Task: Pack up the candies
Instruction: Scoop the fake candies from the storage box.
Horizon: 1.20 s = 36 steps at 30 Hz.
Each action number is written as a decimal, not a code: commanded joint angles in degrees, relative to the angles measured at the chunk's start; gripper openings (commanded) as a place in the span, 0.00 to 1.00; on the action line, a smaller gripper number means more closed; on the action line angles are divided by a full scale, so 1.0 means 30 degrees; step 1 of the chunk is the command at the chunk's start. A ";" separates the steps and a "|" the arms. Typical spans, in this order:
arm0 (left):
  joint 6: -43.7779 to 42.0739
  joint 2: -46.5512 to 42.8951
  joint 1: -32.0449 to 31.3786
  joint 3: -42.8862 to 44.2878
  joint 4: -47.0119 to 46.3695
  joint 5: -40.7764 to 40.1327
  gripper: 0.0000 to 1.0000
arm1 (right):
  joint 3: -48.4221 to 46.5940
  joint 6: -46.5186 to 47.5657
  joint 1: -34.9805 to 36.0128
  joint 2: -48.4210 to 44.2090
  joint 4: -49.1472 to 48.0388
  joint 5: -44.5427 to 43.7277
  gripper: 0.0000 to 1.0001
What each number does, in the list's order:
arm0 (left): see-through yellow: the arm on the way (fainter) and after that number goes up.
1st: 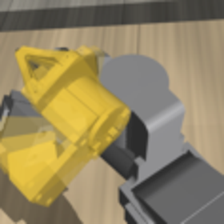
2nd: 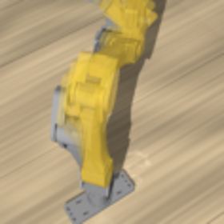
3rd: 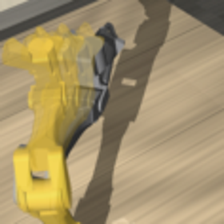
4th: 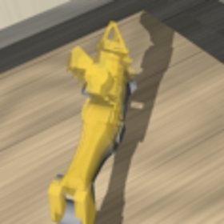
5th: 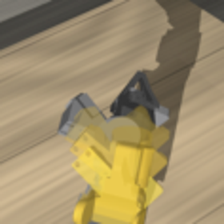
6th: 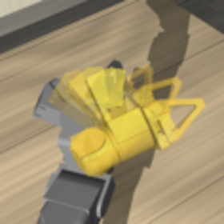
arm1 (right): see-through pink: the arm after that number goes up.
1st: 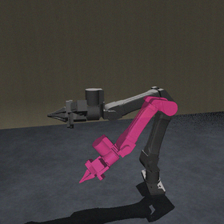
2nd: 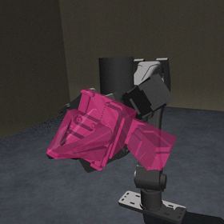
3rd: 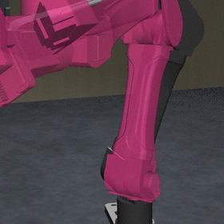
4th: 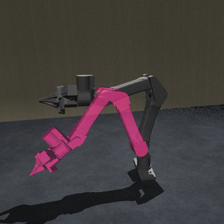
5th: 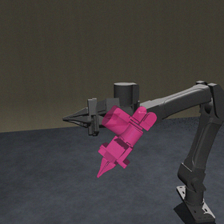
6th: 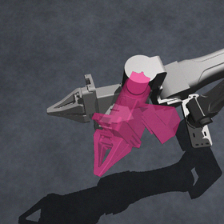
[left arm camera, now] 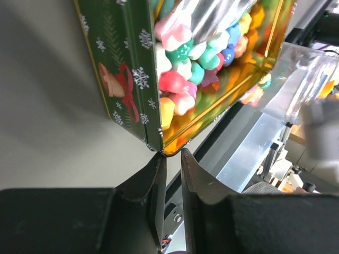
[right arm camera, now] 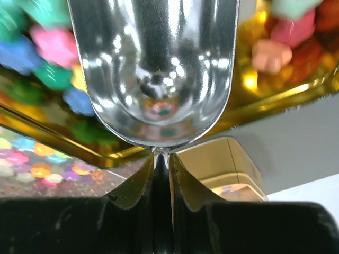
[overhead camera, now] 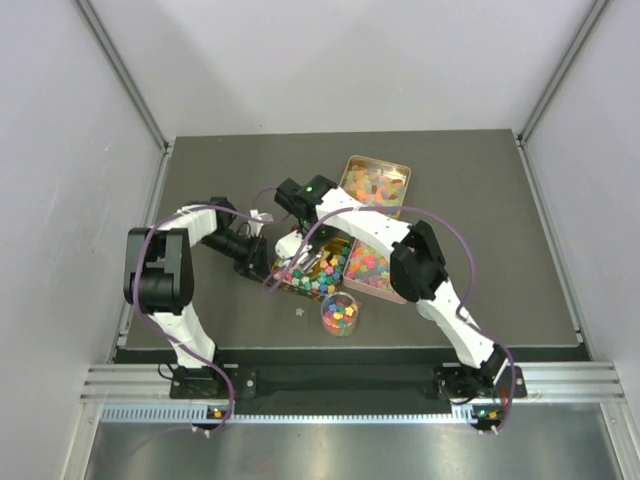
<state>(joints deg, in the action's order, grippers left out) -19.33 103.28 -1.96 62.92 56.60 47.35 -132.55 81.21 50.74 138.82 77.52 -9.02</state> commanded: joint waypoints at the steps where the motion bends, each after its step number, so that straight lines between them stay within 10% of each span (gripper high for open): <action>1: -0.0822 -0.0296 -0.0461 0.0796 -0.0291 0.3228 0.21 | -0.1022 -0.1932 0.1425 0.0248 0.1143 -0.0157 0.00; 21: -0.2489 -0.2053 -0.0140 0.0003 0.1023 0.3234 0.21 | 0.2405 -0.7292 0.1603 -0.0483 -0.0906 0.3619 0.00; 36: -0.4544 -0.4925 0.4196 0.1734 0.3752 0.0183 0.24 | 0.3578 -0.7763 0.1309 -0.2006 -0.3865 0.6197 0.00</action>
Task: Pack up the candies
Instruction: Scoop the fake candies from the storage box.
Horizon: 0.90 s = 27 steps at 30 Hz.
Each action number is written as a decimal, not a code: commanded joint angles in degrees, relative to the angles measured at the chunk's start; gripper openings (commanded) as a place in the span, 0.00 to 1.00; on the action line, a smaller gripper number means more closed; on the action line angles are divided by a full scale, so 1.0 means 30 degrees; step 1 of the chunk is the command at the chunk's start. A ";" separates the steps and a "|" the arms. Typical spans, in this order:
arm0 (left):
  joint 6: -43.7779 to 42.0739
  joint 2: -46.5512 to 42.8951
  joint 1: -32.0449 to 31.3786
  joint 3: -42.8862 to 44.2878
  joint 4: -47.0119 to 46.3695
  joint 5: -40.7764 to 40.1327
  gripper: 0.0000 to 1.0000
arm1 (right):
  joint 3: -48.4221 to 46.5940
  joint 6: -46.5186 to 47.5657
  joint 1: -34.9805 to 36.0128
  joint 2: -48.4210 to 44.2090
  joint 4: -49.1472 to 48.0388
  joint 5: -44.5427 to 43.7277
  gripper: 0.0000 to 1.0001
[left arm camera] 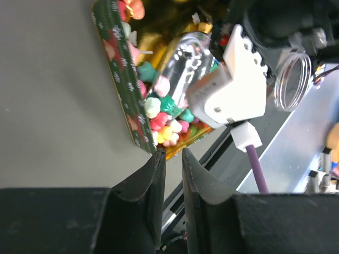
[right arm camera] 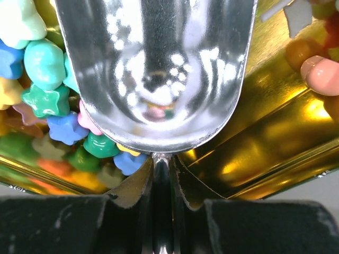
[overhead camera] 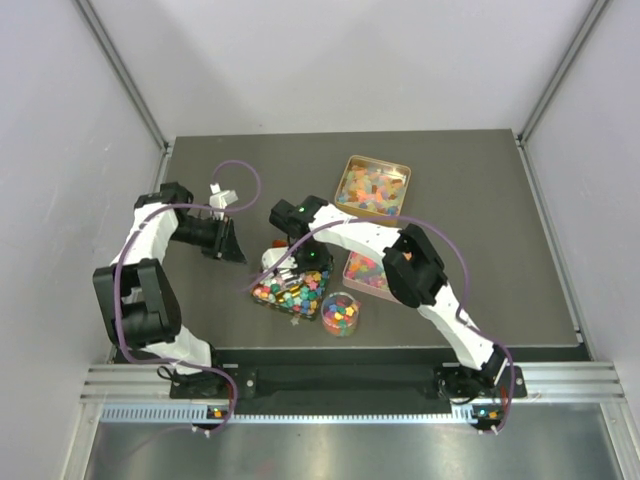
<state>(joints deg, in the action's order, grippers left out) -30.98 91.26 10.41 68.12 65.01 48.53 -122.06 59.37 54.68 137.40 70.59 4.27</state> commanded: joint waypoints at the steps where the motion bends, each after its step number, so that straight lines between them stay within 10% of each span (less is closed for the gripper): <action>1: -0.0601 -0.1035 0.0160 -0.0117 0.0888 -0.0269 0.24 | 0.0081 -0.0543 -0.0060 -0.1621 -0.1759 0.1943 0.00; 27: 0.1245 -0.1506 0.1157 0.0116 -0.0577 -0.2409 0.24 | 0.5148 0.0336 -0.1729 -0.6862 -0.4163 0.7127 0.00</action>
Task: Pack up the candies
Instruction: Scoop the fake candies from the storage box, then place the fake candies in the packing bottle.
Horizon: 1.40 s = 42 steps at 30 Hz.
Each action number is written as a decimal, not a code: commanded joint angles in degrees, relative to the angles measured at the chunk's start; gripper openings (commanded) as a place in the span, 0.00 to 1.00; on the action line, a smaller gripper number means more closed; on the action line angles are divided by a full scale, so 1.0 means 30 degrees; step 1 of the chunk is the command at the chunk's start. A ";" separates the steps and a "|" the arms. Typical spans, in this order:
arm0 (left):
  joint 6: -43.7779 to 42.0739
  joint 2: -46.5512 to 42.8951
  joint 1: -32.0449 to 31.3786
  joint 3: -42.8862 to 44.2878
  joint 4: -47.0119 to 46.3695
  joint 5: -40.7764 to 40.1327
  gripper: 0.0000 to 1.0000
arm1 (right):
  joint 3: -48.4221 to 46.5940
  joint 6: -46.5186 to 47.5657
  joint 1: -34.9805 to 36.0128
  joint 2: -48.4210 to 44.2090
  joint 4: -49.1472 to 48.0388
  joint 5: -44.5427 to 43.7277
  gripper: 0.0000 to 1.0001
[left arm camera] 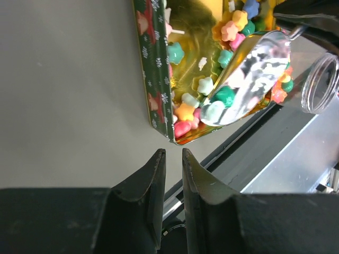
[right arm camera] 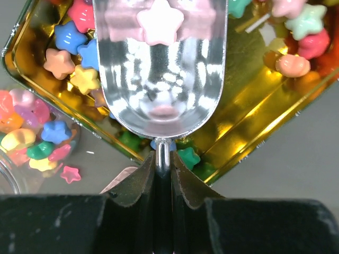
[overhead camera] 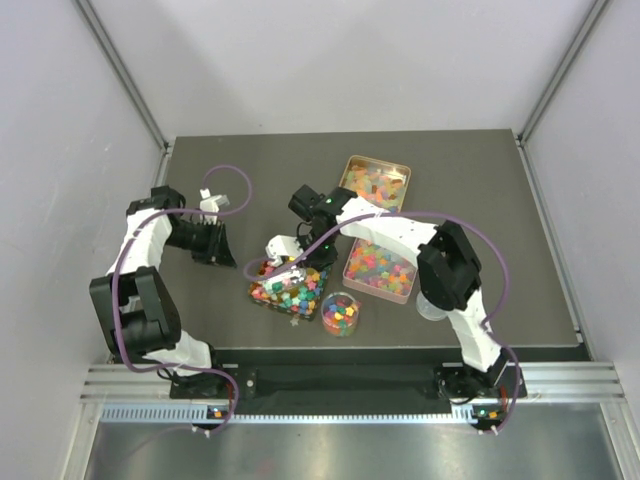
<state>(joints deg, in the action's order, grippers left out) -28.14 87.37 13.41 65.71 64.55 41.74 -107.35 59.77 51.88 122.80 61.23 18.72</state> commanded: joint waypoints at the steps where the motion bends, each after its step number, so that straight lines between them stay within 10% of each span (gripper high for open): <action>1: 0.0472 -0.0179 0.0159 0.0947 -0.0482 -0.0229 0.24 | 0.0507 0.0001 -0.0914 -0.2086 -0.1336 0.2750 0.00; 26: 0.1762 -0.0354 -0.0777 0.2381 -0.3382 -0.1285 0.29 | 0.9002 0.3514 -0.2616 -1.5294 0.2060 -0.2547 0.00; 42: 0.3229 -0.1057 -0.2712 0.1505 -0.5697 -0.1373 0.29 | 0.9448 0.2198 0.0078 -1.4305 0.2879 -0.8845 0.00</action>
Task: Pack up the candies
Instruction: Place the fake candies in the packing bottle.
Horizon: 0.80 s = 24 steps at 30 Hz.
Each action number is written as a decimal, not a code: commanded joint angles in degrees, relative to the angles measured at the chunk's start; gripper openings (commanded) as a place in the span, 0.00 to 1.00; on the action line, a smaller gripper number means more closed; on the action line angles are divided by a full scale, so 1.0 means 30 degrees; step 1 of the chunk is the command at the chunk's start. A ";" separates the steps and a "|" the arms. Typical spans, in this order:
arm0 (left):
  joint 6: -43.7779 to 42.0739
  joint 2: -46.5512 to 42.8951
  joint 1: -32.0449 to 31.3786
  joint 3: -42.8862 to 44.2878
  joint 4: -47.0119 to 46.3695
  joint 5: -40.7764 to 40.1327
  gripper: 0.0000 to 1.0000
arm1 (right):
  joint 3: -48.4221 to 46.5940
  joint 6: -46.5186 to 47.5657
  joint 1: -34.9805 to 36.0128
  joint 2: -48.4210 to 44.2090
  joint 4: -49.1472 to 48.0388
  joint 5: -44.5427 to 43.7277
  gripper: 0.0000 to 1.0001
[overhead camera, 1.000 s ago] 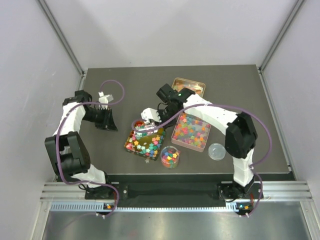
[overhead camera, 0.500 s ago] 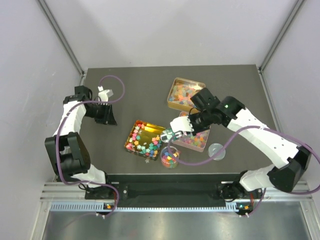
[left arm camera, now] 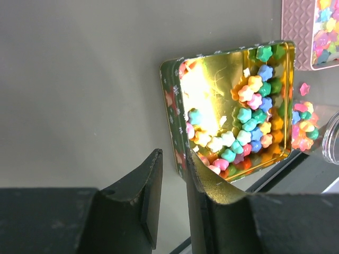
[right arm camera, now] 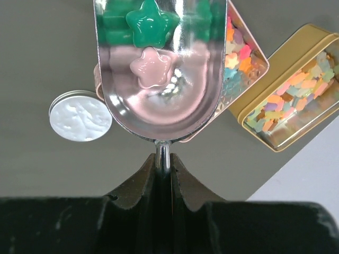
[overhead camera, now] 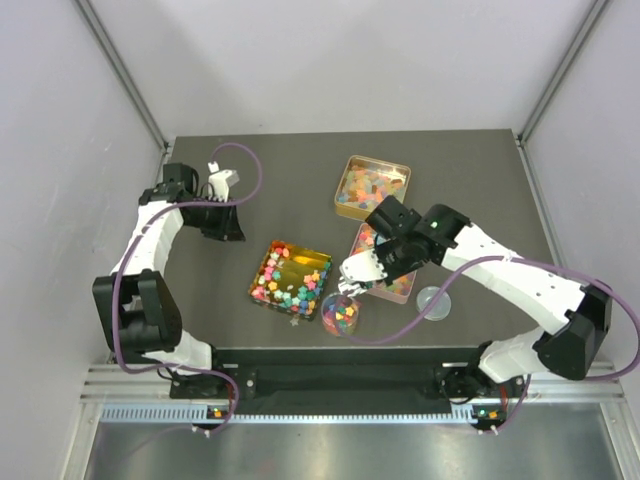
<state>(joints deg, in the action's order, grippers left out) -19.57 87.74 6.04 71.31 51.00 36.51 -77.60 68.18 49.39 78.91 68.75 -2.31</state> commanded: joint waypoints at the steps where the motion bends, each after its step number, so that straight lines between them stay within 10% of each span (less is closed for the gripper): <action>1: 0.0343 -0.1211 -0.0315 -0.0651 -0.1181 0.0368 0.29 | -0.0586 -0.0753 0.1375 0.0558 0.0461 -0.2071 0.00; 24: -0.1590 -0.0859 -0.0286 -0.1210 -0.1212 0.0457 0.30 | -0.4246 -0.3334 0.5335 0.3197 0.3568 -0.8459 0.00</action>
<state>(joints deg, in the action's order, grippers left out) -22.65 85.76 5.21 67.33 48.21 36.58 -84.25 59.68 64.40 88.20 76.09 -23.20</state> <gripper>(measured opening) 0.302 0.124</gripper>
